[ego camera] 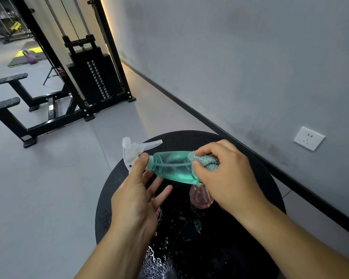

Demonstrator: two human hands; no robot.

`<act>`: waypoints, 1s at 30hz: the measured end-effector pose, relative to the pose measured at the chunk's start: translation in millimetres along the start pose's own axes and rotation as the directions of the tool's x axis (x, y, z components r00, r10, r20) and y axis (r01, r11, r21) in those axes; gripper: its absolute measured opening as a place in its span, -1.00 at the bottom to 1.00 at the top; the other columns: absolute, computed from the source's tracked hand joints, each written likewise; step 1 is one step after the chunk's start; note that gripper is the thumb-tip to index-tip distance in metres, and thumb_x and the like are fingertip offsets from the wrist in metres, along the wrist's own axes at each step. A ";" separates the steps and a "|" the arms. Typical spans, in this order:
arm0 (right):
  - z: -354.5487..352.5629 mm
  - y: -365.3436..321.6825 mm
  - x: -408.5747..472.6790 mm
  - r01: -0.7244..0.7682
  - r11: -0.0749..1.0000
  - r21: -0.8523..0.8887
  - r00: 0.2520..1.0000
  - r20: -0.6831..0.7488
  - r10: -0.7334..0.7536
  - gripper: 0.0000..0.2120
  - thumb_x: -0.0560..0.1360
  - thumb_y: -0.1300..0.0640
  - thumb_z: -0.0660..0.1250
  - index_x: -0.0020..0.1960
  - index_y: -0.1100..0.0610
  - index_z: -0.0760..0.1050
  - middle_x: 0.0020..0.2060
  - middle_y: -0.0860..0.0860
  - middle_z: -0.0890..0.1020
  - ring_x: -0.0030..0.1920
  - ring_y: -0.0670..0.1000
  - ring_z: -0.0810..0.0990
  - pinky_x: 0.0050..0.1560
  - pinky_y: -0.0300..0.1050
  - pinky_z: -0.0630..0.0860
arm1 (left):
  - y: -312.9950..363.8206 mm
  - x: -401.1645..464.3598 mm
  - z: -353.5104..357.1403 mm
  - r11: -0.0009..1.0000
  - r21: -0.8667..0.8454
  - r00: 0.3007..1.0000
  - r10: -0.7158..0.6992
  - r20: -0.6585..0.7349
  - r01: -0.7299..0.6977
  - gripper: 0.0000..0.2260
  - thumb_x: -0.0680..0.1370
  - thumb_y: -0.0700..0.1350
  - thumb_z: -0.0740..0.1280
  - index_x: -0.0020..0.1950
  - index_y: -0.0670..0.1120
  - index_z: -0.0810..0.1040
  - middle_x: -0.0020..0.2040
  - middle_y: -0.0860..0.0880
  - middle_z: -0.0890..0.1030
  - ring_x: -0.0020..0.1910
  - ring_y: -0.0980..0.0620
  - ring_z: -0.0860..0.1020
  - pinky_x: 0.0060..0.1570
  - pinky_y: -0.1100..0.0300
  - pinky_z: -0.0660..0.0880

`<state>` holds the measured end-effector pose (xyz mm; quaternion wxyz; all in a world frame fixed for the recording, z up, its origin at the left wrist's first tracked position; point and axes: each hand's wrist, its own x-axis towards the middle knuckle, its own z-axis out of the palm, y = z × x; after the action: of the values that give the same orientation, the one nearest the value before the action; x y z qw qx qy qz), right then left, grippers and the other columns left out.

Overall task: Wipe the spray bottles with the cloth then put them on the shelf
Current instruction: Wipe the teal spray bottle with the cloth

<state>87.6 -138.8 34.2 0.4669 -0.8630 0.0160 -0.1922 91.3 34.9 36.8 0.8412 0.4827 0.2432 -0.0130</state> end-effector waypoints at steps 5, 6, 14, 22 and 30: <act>2.8 -6.8 -5.7 0.050 0.998 0.037 0.994 0.090 -0.053 -0.90 0.52 0.13 0.50 0.01 -0.03 0.66 0.00 -0.20 0.57 0.03 -0.23 0.59 -0.08 -0.47 0.51 | -0.8 -0.5 1.6 1.000 0.010 1.000 -0.002 0.013 0.002 -0.75 0.54 0.02 0.56 0.16 -0.06 0.71 -0.09 -0.04 0.80 -0.04 -0.09 0.80 0.04 -0.10 0.71; 1.4 -5.0 -3.5 0.034 0.999 0.025 0.997 0.068 -0.036 -0.90 0.51 0.14 0.50 -0.01 -0.03 0.66 -0.01 -0.19 0.58 0.01 -0.23 0.59 -0.08 -0.45 0.52 | -0.2 -0.4 1.5 1.000 0.008 1.000 0.004 0.011 -0.004 -0.74 0.54 0.02 0.56 0.16 -0.07 0.70 -0.11 -0.04 0.80 -0.05 -0.09 0.80 0.06 -0.09 0.71; 0.3 -4.1 -3.1 0.032 0.998 0.046 0.996 0.077 -0.036 -0.89 0.51 0.14 0.52 -0.01 -0.03 0.66 -0.02 -0.19 0.59 0.02 -0.24 0.59 -0.09 -0.49 0.49 | 1.0 0.9 3.0 1.000 0.025 0.999 0.017 -0.029 -0.016 -0.74 0.53 0.02 0.57 0.13 -0.08 0.71 0.00 -0.10 0.79 -0.07 -0.09 0.80 0.11 -0.05 0.69; -1.9 1.6 1.1 0.002 1.000 0.006 1.000 0.016 -0.002 -0.89 0.51 0.13 0.51 0.01 -0.03 0.67 -0.01 -0.19 0.58 0.02 -0.24 0.58 -0.07 -0.44 0.52 | 4.6 -1.7 3.7 1.000 0.017 0.999 0.022 -0.033 -0.022 -0.71 0.54 -0.01 0.56 0.19 -0.11 0.70 0.06 -0.13 0.77 -0.07 -0.10 0.80 0.10 -0.02 0.68; -6.6 2.2 4.9 -0.010 1.000 0.011 1.000 0.008 0.010 -0.87 0.49 0.18 0.51 -0.03 -0.03 0.66 -0.03 -0.18 0.59 0.00 -0.25 0.58 -0.09 -0.51 0.46 | 7.0 2.2 1.7 0.999 -0.031 0.999 0.029 0.042 -0.028 -0.76 0.67 -0.05 0.41 0.27 -0.16 0.65 0.11 -0.16 0.78 0.08 -0.15 0.78 0.18 -0.09 0.66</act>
<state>90.2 -146.4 37.3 0.4726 -0.8611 0.0175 -0.1866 95.7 37.6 42.2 0.8535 0.4729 0.2186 -0.0075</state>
